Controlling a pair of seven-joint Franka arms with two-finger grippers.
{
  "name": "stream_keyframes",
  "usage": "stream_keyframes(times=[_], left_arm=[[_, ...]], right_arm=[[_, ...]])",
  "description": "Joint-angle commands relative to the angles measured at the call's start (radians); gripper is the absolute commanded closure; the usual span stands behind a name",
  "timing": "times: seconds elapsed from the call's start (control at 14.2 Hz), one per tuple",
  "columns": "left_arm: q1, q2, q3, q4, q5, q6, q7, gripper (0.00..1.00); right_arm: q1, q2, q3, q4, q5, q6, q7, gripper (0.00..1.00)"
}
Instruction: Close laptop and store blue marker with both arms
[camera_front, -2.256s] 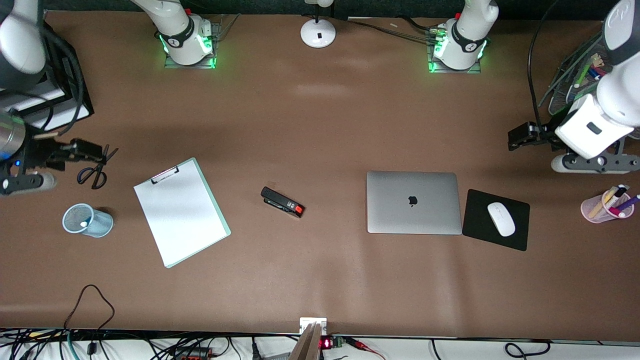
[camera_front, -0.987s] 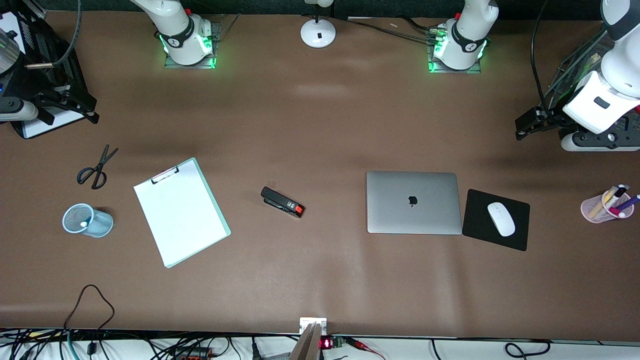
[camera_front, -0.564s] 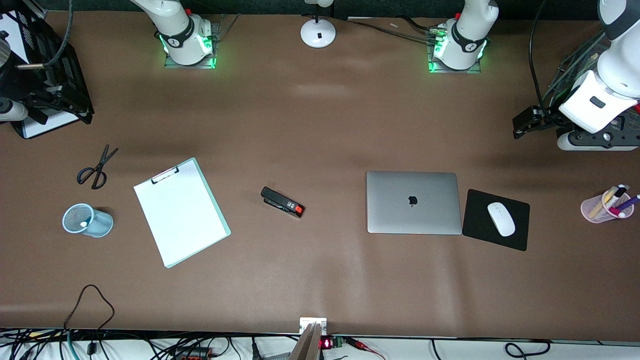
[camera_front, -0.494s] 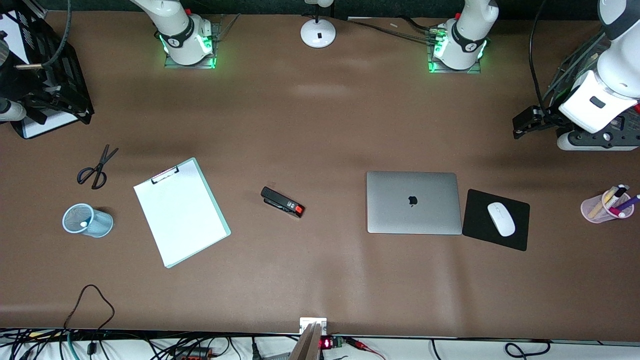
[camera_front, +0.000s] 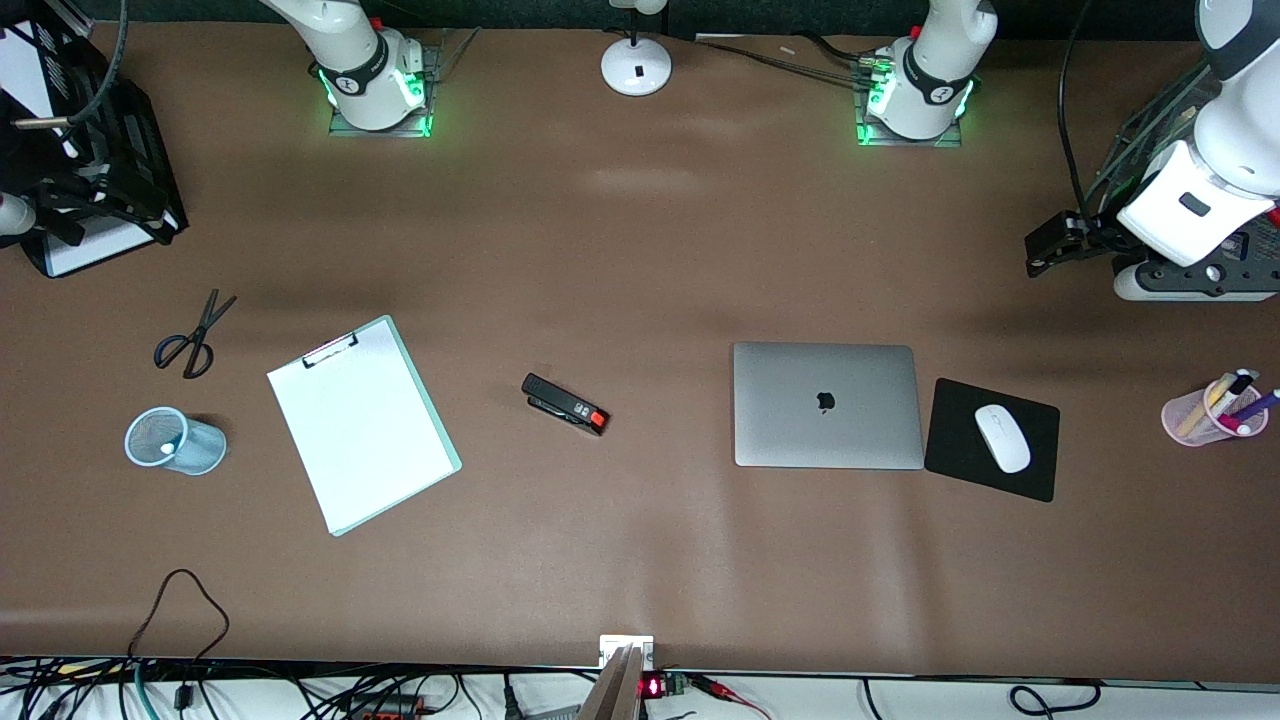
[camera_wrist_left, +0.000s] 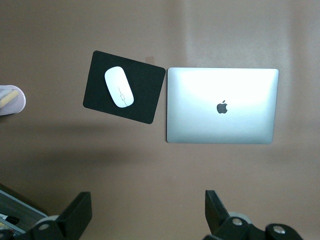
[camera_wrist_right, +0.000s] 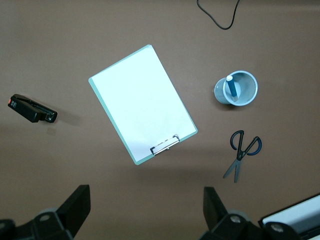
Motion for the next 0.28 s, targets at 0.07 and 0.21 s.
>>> stream_keyframes(times=[0.07, 0.21], left_arm=[[0.001, -0.020, 0.000, -0.006, -0.007, -0.012, 0.016, 0.00], [-0.001, -0.020, -0.003, -0.006, -0.007, -0.013, 0.016, 0.00]], right_arm=[[-0.009, 0.015, 0.003, 0.031, 0.006, -0.025, -0.008, 0.00], [-0.003, 0.018, 0.004, 0.031, 0.004, -0.026, -0.005, 0.00]])
